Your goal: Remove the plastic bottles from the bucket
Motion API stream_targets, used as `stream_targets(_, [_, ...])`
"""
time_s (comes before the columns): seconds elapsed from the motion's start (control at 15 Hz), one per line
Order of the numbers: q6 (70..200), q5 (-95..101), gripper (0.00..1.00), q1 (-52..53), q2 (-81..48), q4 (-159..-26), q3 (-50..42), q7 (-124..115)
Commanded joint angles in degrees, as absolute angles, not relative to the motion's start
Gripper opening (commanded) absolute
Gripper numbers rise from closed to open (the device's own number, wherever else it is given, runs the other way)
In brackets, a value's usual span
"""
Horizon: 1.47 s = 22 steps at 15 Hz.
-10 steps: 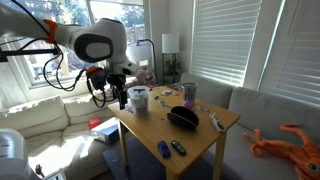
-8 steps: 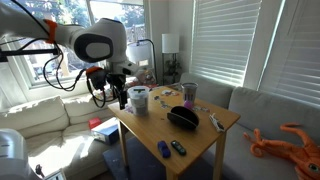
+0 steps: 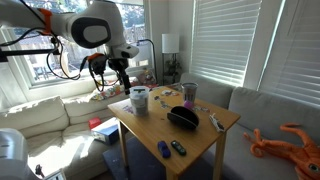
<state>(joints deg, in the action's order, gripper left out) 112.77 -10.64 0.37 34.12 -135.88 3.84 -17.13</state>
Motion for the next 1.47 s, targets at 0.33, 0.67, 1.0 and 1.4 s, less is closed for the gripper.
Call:
stream_targets(0.33, [113.7, -6.1, 1.0, -2.6, 23.7, -125.1, 8.3, -27.4])
stream_targets(0.67, [114.4, -6.4, 1.0, -1.7, 18.8, -122.3, 8.5, -28.3])
stream_targets(1.0, [115.9, -7.4, 0.61, -0.8, 16.1, -121.0, 8.1, -28.2])
stream_targets(1.4, [116.5, -8.5, 0.63, 0.0, 14.2, -120.4, 7.9, -28.7])
